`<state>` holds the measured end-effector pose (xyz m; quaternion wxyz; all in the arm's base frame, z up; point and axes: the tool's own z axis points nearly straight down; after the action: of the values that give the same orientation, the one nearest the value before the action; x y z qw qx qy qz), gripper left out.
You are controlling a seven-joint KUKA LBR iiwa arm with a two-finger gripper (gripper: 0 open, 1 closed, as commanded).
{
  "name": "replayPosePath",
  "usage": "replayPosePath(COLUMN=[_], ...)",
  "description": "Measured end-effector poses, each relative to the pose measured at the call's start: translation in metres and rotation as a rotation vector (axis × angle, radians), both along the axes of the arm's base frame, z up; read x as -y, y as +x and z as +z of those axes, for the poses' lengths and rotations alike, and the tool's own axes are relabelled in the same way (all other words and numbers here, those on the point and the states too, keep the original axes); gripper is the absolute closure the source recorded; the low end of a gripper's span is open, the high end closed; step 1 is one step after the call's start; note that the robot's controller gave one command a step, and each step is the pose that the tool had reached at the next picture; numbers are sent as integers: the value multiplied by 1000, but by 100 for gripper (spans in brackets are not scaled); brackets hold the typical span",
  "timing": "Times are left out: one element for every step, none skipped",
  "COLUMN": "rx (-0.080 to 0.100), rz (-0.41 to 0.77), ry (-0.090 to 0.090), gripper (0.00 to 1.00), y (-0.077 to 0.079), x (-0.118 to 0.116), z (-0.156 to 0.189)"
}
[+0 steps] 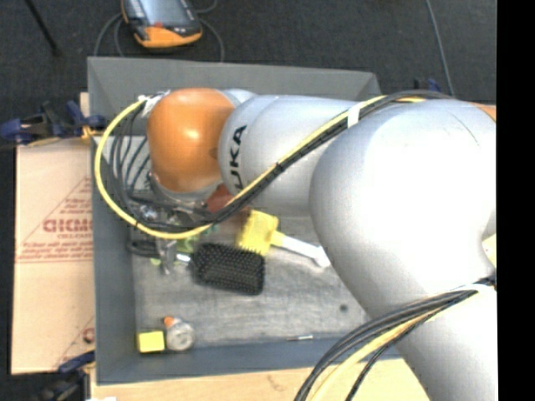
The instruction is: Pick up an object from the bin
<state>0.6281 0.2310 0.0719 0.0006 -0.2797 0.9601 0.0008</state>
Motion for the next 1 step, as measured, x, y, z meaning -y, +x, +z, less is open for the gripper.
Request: replayPosePath(rx=[0], rz=[-2], ry=[0], gripper=[100], y=[0], x=[0], z=[0])
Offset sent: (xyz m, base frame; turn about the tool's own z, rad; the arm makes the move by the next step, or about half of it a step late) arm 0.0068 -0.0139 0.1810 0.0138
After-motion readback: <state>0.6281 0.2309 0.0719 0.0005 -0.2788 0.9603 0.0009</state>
